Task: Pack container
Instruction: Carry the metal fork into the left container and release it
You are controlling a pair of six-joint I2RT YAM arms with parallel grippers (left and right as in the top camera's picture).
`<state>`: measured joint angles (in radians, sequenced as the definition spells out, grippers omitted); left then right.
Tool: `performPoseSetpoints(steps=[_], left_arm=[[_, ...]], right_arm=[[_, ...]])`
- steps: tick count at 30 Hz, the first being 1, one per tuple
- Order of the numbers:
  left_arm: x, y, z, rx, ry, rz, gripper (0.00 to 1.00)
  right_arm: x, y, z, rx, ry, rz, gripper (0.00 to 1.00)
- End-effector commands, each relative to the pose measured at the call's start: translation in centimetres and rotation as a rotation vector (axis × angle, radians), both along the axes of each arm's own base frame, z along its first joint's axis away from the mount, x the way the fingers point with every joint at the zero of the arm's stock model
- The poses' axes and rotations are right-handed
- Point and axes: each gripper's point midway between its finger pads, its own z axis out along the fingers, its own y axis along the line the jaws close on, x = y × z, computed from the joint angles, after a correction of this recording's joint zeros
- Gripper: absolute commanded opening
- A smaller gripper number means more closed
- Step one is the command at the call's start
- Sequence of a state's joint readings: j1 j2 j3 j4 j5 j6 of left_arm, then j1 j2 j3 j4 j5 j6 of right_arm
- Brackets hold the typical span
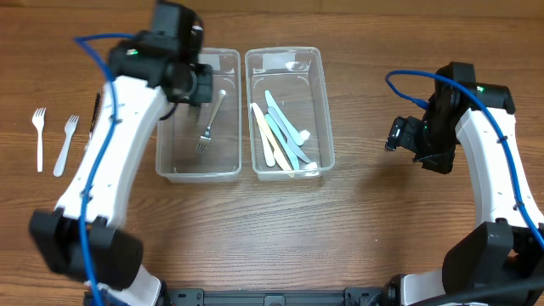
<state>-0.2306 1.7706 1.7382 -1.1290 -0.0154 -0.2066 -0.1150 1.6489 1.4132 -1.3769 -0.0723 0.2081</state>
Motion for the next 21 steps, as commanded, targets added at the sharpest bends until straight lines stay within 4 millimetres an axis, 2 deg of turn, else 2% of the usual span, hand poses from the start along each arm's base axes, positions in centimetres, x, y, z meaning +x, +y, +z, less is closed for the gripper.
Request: performPoseSetpoints(steps=[1, 3, 5, 6, 8, 11, 12, 14, 16, 18, 21], left_arm=[[0.6, 0.0, -5.7, 0.033, 0.138, 0.044, 0.04], [0.7, -0.1, -9.4, 0.055, 0.226, 0.043, 0.04], [0.5, -0.1, -12.3, 0.072, 0.297, 0.042, 0.04], [0.4, 0.0, -13.2, 0.078, 0.318, 0.042, 0.04], [0.2, 0.0, -14.3, 0.086, 0.347, 0.039, 0.08], [0.4, 0.0, -14.0, 0.084, 0.338, 0.038, 0.34], [0.5, 0.0, -13.8, 0.086, 0.331, 0.025, 0.35], [0.6, 0.2, -12.3, 0.096, 0.316, 0.018, 0.36], [0.8, 1.4, -9.8, 0.131, 0.283, 0.041, 0.36], [1.0, 3.5, -5.6, 0.141, 0.218, 0.090, 0.36], [0.8, 7.8, 0.8, 0.102, 0.085, 0.200, 0.49]], right_arm=[[0.1, 0.2, 0.4, 0.006, -0.017, 0.010, 0.89], [0.1, 0.3, 0.4, 0.010, -0.018, 0.011, 0.89], [0.0, 0.3, 0.4, 0.010, -0.016, 0.011, 0.89], [0.0, 0.3, 0.4, 0.010, -0.016, 0.011, 0.89], [0.0, 0.3, 0.4, 0.010, -0.015, 0.011, 0.89], [0.0, 0.3, 0.4, 0.010, -0.015, 0.011, 0.89], [0.0, 0.3, 0.4, 0.010, -0.015, 0.011, 0.89], [0.0, 0.3, 0.4, 0.010, -0.013, 0.011, 0.89], [0.0, 0.3, 0.4, 0.010, -0.013, 0.011, 0.89], [-0.1, 0.3, 0.4, 0.010, -0.010, 0.011, 0.89], [-0.1, 0.3, 0.4, 0.010, -0.011, 0.011, 0.89]])
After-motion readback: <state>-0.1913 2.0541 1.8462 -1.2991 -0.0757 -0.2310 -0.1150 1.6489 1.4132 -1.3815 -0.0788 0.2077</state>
